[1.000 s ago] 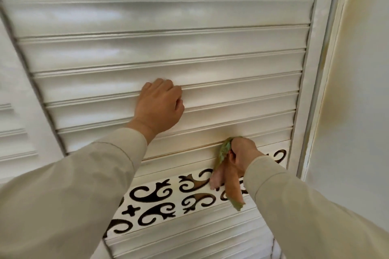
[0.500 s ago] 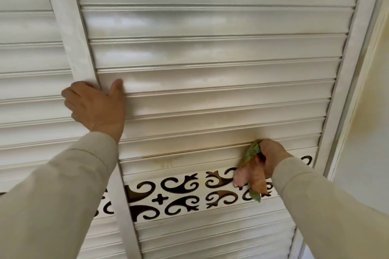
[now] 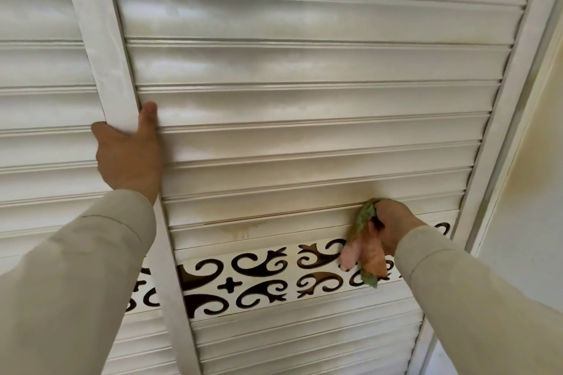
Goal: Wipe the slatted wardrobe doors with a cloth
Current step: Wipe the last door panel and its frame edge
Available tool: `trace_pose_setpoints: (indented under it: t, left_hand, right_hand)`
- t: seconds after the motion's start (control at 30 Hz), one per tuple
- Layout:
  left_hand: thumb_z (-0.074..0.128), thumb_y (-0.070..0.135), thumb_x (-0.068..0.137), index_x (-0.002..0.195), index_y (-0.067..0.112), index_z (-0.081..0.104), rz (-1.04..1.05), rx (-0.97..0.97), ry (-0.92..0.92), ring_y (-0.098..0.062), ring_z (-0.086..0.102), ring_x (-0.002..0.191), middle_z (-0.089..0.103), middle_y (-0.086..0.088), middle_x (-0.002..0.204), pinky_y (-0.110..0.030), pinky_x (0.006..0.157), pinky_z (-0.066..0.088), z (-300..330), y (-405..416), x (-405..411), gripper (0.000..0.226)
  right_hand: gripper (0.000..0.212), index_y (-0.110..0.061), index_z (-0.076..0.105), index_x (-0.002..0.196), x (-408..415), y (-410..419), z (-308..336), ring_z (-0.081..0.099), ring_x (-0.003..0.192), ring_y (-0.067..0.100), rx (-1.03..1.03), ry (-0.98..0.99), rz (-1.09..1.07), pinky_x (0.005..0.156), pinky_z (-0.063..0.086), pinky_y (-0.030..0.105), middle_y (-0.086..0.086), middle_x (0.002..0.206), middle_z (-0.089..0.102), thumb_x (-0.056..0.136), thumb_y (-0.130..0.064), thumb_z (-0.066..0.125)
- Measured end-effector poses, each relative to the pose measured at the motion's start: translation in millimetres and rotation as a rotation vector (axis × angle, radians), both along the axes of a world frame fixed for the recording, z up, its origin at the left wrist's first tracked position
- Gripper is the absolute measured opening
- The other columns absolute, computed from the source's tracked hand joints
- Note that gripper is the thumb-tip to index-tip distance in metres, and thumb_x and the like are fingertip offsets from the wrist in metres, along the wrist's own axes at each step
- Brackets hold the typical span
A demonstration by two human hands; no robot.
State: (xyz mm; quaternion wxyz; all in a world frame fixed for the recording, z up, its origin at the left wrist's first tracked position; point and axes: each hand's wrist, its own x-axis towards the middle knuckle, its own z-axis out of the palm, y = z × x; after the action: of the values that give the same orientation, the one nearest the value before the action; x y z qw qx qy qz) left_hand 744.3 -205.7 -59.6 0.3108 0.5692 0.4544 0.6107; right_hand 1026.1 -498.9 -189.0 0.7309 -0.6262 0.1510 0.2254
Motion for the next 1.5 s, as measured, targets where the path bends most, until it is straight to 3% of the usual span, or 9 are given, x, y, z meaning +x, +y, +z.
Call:
trace_pose_setpoints:
  t: [0.2,0.3,0.4,0.7,0.9,1.07,1.17,1.3,1.5]
  left_hand:
    - [0.048,0.083,0.075,0.115,0.011,0.046,0.063,0.008,0.006,-0.039,0.059,0.104,0.065,-0.015,0.111,-0.043,0.085,0.042,-1.8,2.0,6.4,0.082]
    - [0.046,0.083,0.076,0.114,0.011,0.046,0.077,0.021,0.019,-0.040,0.059,0.102,0.065,-0.016,0.109,-0.044,0.084,0.043,-3.1,5.0,5.0,0.082]
    - [0.045,0.083,0.077,0.113,0.011,0.045,0.072,0.033,0.034,-0.041,0.060,0.101,0.065,-0.016,0.107,-0.044,0.084,0.043,-3.7,5.7,3.1,0.081]
    - [0.047,0.080,0.081,0.111,0.012,0.044,0.012,0.045,0.055,-0.038,0.060,0.095,0.059,-0.009,0.094,-0.037,0.073,0.034,-4.3,13.0,0.3,0.075]
    - [0.050,0.078,0.081,0.110,0.013,0.044,-0.034,0.047,0.087,-0.036,0.061,0.094,0.059,-0.007,0.092,-0.035,0.072,0.035,-4.1,14.0,-3.8,0.072]
    - [0.050,0.079,0.080,0.104,0.017,0.039,-0.077,0.074,0.110,-0.036,0.062,0.094,0.064,-0.009,0.098,-0.035,0.072,0.036,-5.6,21.6,-4.2,0.067]
    - [0.049,0.079,0.081,0.099,0.020,0.033,-0.107,0.113,0.132,-0.035,0.061,0.091,0.059,-0.004,0.091,-0.034,0.071,0.035,-8.1,27.7,-5.8,0.064]
    - [0.049,0.079,0.081,0.099,0.020,0.032,-0.123,0.146,0.136,-0.036,0.061,0.090,0.061,-0.004,0.093,-0.035,0.071,0.035,-9.5,32.0,-6.8,0.063]
    - [0.050,0.079,0.081,0.099,0.021,0.033,-0.124,0.158,0.115,-0.037,0.062,0.090,0.064,-0.005,0.095,-0.034,0.071,0.034,-10.9,32.8,-7.1,0.063]
  right_hand:
    - [0.022,-0.008,0.057,0.102,-48.2,40.7,-1.8,0.046,0.057,0.021,0.028,-0.061,0.103,0.074,0.059,0.038,0.008,0.078,0.053,0.090,-0.015,0.040]
    - [0.012,-0.008,0.053,0.095,-50.8,46.5,6.3,0.047,0.063,0.023,-0.008,-0.057,0.111,0.044,0.050,0.024,0.010,0.079,0.050,0.098,-0.010,0.042]
    - [0.018,-0.008,0.051,0.088,-49.5,45.3,7.1,0.048,0.070,0.022,0.025,-0.039,0.098,0.035,0.045,0.021,0.010,0.081,0.051,0.101,-0.010,0.039]
    - [0.028,-0.011,0.062,0.087,-138.1,134.4,0.1,0.050,0.054,0.018,0.086,-0.052,0.226,0.036,0.040,0.017,0.009,0.069,0.055,0.092,-0.001,0.036]
    - [0.010,-0.008,0.055,0.103,-198.0,174.1,10.9,0.057,0.070,0.031,0.077,-0.065,0.340,0.035,0.053,0.032,0.015,0.088,0.052,0.097,-0.001,0.050]
    - [0.025,-0.003,0.051,0.124,-246.6,228.9,10.2,0.062,0.096,0.044,0.078,0.013,0.480,0.045,0.056,0.033,0.017,0.084,0.049,0.100,-0.004,0.050]
    - [0.024,-0.002,0.055,0.120,-254.6,241.9,6.7,0.065,0.097,0.038,0.099,-0.053,0.457,0.067,0.062,0.035,0.014,0.090,0.055,0.096,-0.005,0.055]
    - [0.013,-0.003,0.054,0.107,-242.0,218.8,7.5,0.062,0.091,0.037,0.123,-0.140,0.367,0.045,0.057,0.031,0.017,0.092,0.055,0.095,0.000,0.057]
    - [0.005,-0.002,0.057,0.101,-185.6,153.9,1.3,0.058,0.078,0.026,0.177,-0.197,0.026,0.067,0.057,0.039,0.016,0.092,0.056,0.096,-0.001,0.054]
